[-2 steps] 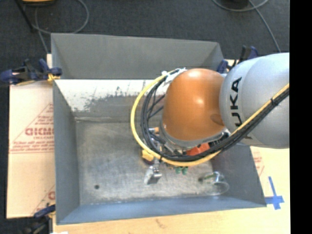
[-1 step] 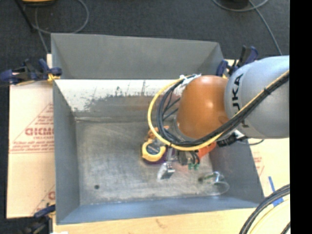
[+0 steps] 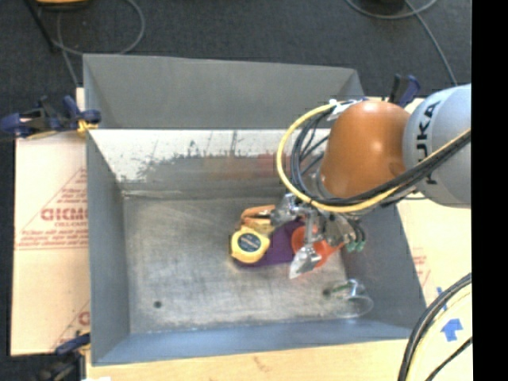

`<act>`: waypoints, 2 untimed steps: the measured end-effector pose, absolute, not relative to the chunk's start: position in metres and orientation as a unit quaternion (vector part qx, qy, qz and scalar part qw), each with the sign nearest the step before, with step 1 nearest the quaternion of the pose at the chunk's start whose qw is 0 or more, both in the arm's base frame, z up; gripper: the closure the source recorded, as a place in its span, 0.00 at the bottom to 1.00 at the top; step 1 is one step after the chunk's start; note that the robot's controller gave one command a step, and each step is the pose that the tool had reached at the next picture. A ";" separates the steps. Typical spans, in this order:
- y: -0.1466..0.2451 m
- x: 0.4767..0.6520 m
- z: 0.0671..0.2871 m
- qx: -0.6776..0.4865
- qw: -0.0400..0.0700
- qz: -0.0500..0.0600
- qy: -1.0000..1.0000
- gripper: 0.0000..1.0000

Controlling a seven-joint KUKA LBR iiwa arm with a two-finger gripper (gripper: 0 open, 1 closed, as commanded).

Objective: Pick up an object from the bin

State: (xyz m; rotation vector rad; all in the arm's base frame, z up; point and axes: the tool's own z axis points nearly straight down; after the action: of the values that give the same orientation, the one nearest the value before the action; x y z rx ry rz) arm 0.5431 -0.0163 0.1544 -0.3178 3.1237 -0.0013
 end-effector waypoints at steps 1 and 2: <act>-0.029 0.605 0.126 -0.128 0.005 -0.001 0.992 0.00; -0.077 0.595 0.086 -0.163 -0.003 0.018 0.986 0.00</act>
Offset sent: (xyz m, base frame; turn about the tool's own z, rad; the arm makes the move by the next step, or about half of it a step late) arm 0.0466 -0.0893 -0.0844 -0.1436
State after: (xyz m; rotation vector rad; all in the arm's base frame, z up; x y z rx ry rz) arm 0.5949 -0.0767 0.0857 -0.5144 3.1046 0.0566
